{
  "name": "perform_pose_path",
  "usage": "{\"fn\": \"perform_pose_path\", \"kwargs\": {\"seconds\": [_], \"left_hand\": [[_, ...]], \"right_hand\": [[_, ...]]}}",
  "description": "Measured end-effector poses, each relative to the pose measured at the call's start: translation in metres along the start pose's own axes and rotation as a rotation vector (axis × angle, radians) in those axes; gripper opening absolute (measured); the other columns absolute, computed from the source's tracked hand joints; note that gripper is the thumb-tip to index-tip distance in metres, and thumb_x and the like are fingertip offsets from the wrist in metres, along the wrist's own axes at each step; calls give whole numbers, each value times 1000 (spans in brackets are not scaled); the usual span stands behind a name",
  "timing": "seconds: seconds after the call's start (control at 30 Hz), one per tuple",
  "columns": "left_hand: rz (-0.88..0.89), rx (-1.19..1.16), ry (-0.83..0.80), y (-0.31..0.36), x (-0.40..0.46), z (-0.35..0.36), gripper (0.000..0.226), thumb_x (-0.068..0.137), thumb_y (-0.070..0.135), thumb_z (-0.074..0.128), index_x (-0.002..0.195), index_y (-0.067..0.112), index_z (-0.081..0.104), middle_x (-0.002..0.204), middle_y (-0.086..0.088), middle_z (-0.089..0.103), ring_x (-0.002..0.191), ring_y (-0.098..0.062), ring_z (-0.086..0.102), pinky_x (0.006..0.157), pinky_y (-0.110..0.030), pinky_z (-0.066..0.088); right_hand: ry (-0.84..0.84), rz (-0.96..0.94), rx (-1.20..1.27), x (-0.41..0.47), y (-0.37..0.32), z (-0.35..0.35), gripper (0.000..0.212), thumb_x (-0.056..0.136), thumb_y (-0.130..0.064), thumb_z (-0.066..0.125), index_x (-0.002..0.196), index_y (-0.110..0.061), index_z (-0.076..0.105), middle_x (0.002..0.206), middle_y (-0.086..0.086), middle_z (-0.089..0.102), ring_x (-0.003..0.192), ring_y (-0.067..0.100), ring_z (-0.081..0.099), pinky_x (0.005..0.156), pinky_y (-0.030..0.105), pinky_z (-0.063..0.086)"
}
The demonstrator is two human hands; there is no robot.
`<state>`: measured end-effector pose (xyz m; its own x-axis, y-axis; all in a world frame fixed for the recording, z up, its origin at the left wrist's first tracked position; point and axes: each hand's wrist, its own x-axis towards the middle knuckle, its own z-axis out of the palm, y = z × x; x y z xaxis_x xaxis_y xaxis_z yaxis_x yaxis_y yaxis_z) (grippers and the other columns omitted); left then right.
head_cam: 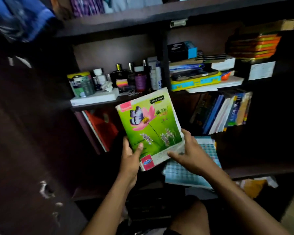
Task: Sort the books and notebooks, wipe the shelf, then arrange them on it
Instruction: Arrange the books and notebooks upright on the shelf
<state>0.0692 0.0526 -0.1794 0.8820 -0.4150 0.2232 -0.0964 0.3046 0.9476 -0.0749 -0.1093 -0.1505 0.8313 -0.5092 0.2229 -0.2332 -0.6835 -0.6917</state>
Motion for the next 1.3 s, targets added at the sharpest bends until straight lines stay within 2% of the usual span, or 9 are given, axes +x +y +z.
{"fn": "perform_pose_path", "kwargs": {"seconds": [0.17,0.23,0.33,0.53,0.73,0.83,0.93,1.2,1.3], "left_hand": [[48,204,-6,3,-20,-32,38,95,7,68,127,26,63,127,12,70,121,-9,64,104,-31,50],[85,349,94,2,-17,-40,23,93,27,66,116,33,68,121,18,71,119,-8,65,102,-31,51],[121,602,327,8,-2,-61,25,96,37,62,116,26,72,114,3,74,111,-22,69,91,-33,54],[7,976,354,13,26,-102,30,99,33,60,125,19,68,121,-11,71,115,-36,62,87,-35,50],[-78,730,466,-11,52,-110,33,98,31,65,121,8,66,118,-15,70,110,-36,65,90,-43,55],[-104,605,548,-19,69,-109,30,97,32,65,118,11,65,114,-13,70,106,-36,68,90,-47,57],[-98,695,609,-16,95,-110,37,98,33,63,124,7,65,122,-19,67,115,-39,62,96,-45,52],[20,658,684,-22,126,-99,42,98,28,65,138,18,58,127,-13,67,120,-35,60,99,-39,49],[37,576,630,-37,120,-92,64,89,18,72,147,23,44,131,-8,66,118,-29,63,99,-39,52]], "right_hand": [[-108,-166,189,50,-52,57,93,82,-31,82,153,-15,24,139,9,56,127,26,57,104,33,46],[-170,-213,229,63,-65,76,98,82,-33,82,157,-17,20,143,7,55,128,22,57,105,31,45],[-356,-325,229,76,-77,91,100,87,-34,78,161,-26,12,152,-1,46,134,13,50,108,24,41],[-594,-302,-298,76,-52,104,80,91,-48,67,157,-27,26,158,5,37,142,23,39,112,34,39],[-734,-175,-532,68,-68,124,100,81,-72,64,160,-24,24,164,11,28,149,33,29,118,43,32],[-819,-43,-581,57,-81,157,113,75,-89,50,161,-38,-3,168,10,-17,153,43,-14,116,73,0],[-758,-8,-606,44,-68,180,114,72,-96,38,157,-42,-16,160,8,-37,144,42,-37,103,79,-20],[-596,-73,-568,33,-54,188,112,68,-101,24,158,-44,-11,164,7,-30,147,37,-35,104,73,-27],[-539,-102,-566,30,-51,187,111,69,-100,20,159,-42,-9,165,10,-26,148,38,-31,106,74,-21]]}}
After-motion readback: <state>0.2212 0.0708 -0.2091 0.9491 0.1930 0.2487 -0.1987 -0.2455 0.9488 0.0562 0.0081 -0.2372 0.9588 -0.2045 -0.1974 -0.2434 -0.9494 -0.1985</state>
